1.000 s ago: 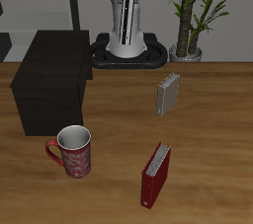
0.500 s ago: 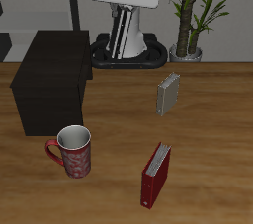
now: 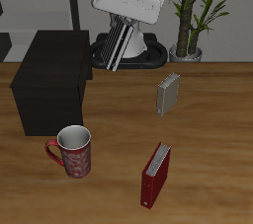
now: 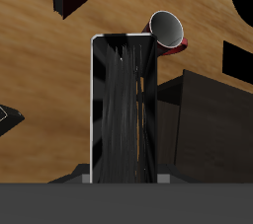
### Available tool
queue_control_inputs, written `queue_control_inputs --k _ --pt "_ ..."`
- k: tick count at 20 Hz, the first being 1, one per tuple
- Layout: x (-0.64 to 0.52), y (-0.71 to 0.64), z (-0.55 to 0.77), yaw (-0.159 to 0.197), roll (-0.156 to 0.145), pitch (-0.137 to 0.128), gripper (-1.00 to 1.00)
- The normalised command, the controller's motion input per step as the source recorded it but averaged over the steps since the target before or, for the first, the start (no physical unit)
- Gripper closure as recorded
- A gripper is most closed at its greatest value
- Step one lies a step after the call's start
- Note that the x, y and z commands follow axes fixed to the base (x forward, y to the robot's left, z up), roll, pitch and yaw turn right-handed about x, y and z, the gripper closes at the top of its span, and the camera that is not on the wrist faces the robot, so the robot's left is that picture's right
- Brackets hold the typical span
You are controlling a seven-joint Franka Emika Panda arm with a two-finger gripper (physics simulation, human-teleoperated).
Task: Place the striped book in the top region of the shelf
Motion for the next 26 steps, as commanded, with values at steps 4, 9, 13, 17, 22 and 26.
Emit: queue_control_inputs --k 4,9,13,17,22,26 --pt "0.16 0.0 -0.04 0.029 -0.094 0.018 1.0" --pt "0.11 0.09 -0.1 0.005 -0.073 0.033 1.0" --pt "-0.01 0.14 -0.13 0.0 -0.054 0.043 1.0" --pt "-0.03 0.13 -0.08 -0.022 -0.085 0.015 1.0" --pt "-0.1 0.21 -0.08 0.004 -0.027 0.009 1.0" --pt "0.03 0.06 -0.05 0.004 -0.107 -0.002 1.0"
